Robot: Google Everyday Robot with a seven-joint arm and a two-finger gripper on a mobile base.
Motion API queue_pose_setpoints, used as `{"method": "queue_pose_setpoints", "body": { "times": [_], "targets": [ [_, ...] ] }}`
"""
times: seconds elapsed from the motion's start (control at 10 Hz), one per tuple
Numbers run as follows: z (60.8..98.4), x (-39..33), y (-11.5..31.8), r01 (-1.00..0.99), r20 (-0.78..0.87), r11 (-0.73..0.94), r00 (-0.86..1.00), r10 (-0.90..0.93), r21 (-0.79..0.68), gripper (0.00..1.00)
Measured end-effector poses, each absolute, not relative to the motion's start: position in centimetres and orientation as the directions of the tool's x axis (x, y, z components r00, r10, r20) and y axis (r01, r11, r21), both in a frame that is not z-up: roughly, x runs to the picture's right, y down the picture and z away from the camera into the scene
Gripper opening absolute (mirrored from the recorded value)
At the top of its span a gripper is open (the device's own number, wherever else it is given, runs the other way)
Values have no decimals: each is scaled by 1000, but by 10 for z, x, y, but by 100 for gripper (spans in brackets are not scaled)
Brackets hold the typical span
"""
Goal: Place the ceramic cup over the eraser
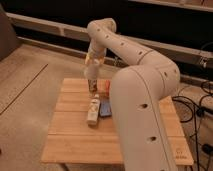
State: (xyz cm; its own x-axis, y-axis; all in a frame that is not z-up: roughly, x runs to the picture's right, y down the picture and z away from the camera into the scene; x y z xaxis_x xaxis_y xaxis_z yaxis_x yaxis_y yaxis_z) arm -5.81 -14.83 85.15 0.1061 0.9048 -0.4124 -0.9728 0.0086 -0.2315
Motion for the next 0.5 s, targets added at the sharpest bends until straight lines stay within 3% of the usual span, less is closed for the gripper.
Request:
{"method": "queue_pose_setpoints", "body": {
  "times": [0.5],
  "targets": [
    [872, -62, -109, -976, -509, 46, 150, 848, -212, 0]
  ]
}}
